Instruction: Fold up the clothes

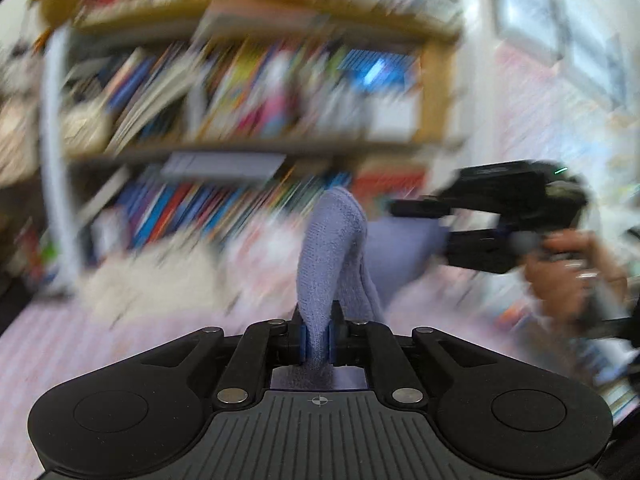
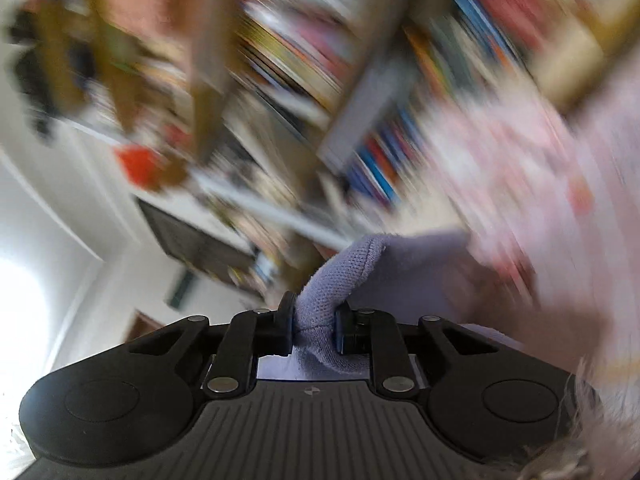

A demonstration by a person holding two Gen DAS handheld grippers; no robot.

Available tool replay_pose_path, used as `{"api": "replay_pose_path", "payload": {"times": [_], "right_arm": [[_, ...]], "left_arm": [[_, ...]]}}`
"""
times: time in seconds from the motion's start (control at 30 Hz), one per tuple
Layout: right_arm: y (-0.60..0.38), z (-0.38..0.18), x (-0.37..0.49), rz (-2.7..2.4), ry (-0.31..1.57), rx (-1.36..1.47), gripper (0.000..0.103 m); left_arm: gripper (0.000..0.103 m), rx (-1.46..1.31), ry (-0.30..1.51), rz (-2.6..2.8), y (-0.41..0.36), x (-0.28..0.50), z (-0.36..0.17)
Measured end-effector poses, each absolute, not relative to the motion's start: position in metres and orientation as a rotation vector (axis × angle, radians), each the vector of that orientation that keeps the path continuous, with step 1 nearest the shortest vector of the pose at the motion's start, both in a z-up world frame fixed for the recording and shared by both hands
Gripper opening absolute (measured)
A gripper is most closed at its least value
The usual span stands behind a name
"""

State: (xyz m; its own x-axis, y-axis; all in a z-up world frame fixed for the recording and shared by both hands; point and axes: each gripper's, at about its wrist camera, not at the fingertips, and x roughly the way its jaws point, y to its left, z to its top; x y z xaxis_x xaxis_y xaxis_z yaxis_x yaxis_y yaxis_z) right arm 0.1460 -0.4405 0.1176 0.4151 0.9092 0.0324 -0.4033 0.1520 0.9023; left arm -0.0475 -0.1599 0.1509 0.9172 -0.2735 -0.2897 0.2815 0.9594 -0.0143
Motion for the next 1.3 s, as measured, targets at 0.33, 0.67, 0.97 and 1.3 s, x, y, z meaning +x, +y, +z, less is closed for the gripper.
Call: {"api": "replay_pose_path", "payload": {"times": [0.33, 0.67, 0.97, 1.3], "right_arm": [[-0.405, 0.27, 0.135, 1.287, 0.187, 0.879, 0.017], [-0.24, 0.074, 0.187, 0.967, 0.913, 0.762, 0.017], [-0.141, 0.058, 0.194, 0.939, 0.946, 0.567, 0.017], [-0.117, 0.037, 0.2, 0.872, 0.968, 0.47, 0.07]], "left_arm": [[0.009, -0.332, -0.002, -0.624, -0.101, -0.062, 0.219], [0.009, -0.333, 0.615, -0.228, -0.009, -0.01, 0.045], [0.035, -0.234, 0.668, -0.11, 0.026, -0.014, 0.039], [0.079, -0.156, 0.644, -0.019, 0.052, -0.023, 0.062]]}}
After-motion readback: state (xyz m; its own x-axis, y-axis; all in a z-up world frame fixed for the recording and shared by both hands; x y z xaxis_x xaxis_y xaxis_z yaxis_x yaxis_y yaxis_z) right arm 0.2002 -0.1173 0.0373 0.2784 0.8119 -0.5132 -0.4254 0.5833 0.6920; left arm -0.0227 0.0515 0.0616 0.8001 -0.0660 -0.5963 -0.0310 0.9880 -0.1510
